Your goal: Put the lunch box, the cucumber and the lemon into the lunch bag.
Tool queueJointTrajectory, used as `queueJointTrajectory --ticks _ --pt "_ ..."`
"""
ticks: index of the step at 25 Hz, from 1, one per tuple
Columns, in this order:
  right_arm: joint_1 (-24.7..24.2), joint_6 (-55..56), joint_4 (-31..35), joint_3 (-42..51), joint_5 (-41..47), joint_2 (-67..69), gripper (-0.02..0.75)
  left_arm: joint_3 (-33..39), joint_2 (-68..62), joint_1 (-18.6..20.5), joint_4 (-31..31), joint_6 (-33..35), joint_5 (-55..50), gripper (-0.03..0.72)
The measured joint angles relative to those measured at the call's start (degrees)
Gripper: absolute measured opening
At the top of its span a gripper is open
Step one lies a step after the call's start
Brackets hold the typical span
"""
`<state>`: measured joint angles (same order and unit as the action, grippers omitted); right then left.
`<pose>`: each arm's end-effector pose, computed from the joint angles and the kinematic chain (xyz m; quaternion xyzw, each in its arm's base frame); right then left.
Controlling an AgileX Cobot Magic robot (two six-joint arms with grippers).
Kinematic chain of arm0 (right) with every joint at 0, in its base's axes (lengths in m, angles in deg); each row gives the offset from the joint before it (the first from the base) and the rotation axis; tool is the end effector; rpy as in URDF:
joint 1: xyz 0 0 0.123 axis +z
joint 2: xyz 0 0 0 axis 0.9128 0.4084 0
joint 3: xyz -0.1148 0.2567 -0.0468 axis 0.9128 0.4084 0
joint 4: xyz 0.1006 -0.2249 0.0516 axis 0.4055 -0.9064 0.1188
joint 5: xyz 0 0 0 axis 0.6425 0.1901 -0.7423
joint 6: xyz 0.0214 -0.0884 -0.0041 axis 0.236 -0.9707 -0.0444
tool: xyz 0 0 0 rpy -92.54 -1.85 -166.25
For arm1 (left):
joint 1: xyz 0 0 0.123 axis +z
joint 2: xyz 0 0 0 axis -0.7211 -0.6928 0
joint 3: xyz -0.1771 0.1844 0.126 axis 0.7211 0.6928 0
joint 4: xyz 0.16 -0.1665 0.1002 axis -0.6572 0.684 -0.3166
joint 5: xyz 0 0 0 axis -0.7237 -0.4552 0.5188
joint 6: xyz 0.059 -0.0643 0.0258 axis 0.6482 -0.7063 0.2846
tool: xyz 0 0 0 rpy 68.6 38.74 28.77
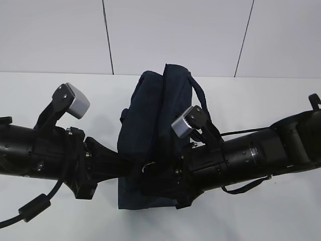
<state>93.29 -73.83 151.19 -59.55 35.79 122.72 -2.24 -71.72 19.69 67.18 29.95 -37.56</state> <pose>0.2486 0.2053 0.1480 -0.4142 0.7418 0.4290 0.3070 0.2128 -0.1700 0.1764 0.3882 0.7820 -0.3613 0.3274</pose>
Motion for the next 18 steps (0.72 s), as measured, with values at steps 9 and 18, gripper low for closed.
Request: queueJointTrajectory --ticks 9,18 --pt "0.0 3.1 -5.7 0.0 -0.6 -0.7 0.211 0.0 0.0 0.0 -0.2 0.0 0.3 0.014" --pt "0.0 3.9 -11.0 0.0 -2.7 -6.3 0.211 0.0 0.0 0.0 -0.2 0.0 0.6 0.014"
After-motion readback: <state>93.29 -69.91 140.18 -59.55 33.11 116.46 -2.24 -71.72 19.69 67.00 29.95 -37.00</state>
